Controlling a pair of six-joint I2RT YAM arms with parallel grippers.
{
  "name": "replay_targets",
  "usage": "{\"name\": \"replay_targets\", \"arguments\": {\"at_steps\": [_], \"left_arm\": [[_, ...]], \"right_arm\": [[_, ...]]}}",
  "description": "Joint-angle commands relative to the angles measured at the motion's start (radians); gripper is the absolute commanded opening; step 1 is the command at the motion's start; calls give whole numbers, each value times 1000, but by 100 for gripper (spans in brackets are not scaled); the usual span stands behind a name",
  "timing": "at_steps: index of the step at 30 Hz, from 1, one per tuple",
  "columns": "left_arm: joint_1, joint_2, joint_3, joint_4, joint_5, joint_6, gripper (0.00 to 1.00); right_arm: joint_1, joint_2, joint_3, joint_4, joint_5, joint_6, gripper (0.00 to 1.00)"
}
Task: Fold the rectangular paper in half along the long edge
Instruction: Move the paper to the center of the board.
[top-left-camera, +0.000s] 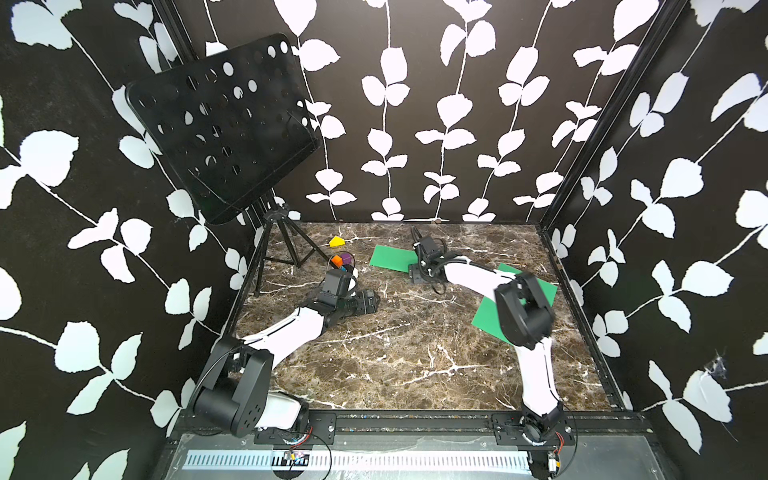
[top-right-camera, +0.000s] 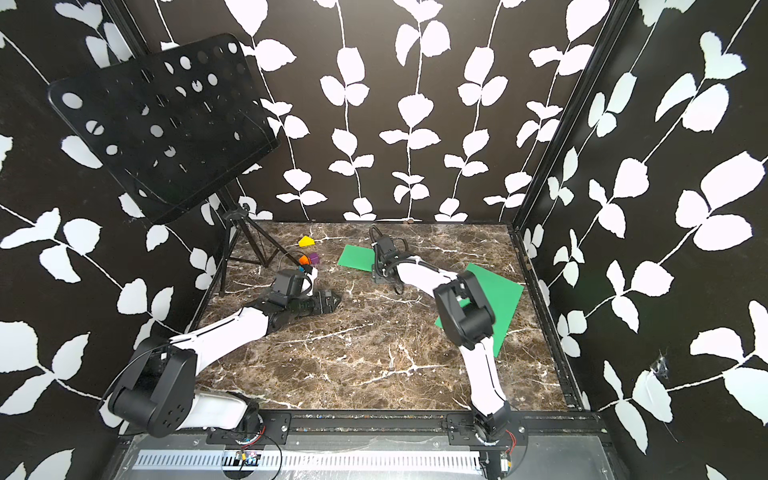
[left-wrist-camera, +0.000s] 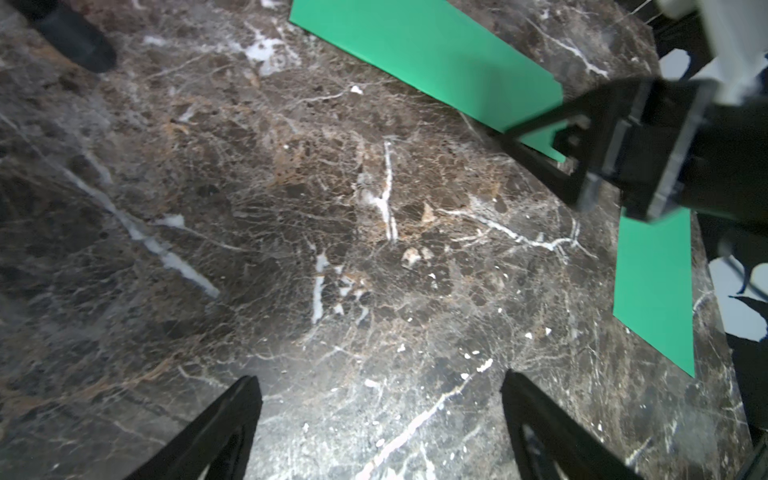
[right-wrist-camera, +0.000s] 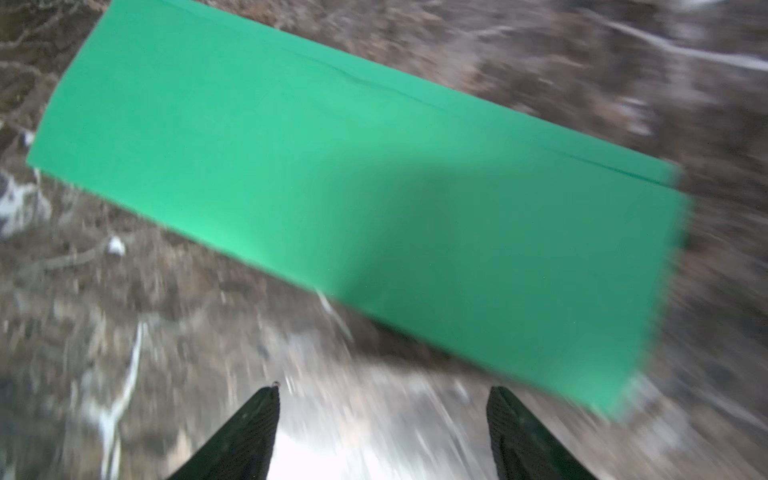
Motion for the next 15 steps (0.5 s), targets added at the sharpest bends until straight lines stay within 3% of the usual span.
{"name": "replay_targets", "arguments": {"at_steps": [1,7,11,15], "left_arm": [[-14,-43,-19,-13,-27,23,92],[-42,-37,-7,-12,-46,48,97],[-48,-27,-5,-8,-52,53,99],[-53,-25,-5,-6,-51,48,99]], "right_arm": [[-38,-163,-137,25,123,5,78],[-210,-265,-374,8,133,42,84],[-298,-256,-419,15,71,53,86],[-316,-234,-441,34,0,63,85]]}}
